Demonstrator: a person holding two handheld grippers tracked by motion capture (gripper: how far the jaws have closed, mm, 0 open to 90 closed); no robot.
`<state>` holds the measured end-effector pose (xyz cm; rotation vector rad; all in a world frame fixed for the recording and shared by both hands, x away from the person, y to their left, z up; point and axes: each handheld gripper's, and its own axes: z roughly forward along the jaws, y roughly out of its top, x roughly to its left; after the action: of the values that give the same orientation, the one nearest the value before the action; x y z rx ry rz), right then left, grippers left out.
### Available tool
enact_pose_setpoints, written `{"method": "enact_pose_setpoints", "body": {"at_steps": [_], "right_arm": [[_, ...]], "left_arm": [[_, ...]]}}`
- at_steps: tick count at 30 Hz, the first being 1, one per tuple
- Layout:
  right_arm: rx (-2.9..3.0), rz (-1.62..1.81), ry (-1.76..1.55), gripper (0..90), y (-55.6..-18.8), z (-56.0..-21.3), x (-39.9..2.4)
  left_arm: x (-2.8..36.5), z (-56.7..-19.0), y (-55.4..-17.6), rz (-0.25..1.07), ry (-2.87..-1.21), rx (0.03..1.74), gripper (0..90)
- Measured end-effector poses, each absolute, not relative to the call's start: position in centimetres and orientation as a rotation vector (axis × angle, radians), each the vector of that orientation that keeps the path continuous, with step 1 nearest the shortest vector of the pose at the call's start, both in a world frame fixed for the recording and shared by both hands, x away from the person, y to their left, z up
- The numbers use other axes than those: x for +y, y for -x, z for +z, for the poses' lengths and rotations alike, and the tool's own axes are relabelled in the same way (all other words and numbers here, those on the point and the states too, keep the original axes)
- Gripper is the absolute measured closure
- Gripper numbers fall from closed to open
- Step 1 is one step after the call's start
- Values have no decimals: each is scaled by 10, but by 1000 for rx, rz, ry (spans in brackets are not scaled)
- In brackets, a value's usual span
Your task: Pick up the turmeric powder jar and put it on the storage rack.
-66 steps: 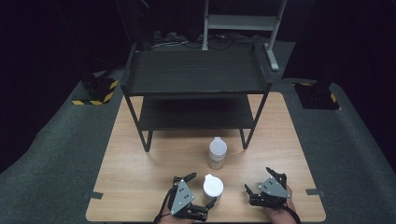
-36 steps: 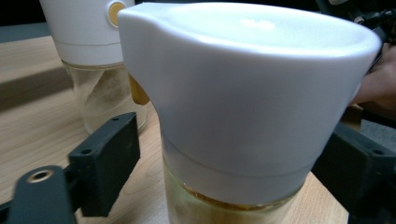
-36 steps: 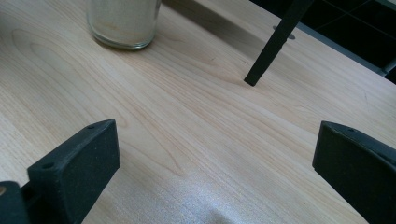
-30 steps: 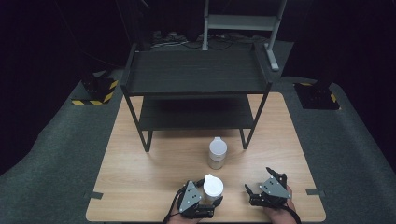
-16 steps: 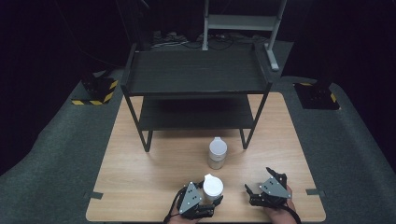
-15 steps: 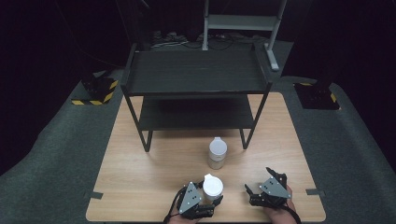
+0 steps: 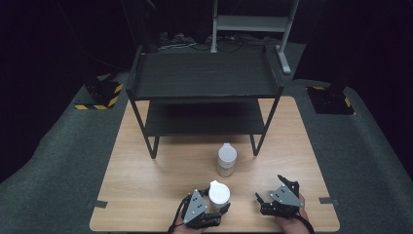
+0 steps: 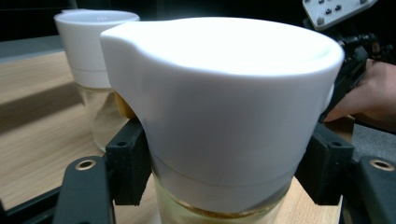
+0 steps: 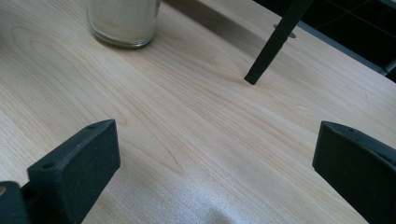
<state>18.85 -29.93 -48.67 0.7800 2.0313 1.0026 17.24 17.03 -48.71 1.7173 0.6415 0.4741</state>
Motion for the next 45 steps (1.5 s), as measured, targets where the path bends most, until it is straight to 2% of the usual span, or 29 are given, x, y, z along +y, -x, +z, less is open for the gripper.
{"method": "enact_pose_setpoints", "body": {"at_steps": [29, 45], "right_arm": [[2041, 1018, -793, 0, -191, -485, -302], [2041, 1022, -793, 0, -191, -485, -303]], "left_arm": [[215, -434, -167, 664, -1600, 737, 305], [222, -409, -176, 704, -1552, 755, 305]]}}
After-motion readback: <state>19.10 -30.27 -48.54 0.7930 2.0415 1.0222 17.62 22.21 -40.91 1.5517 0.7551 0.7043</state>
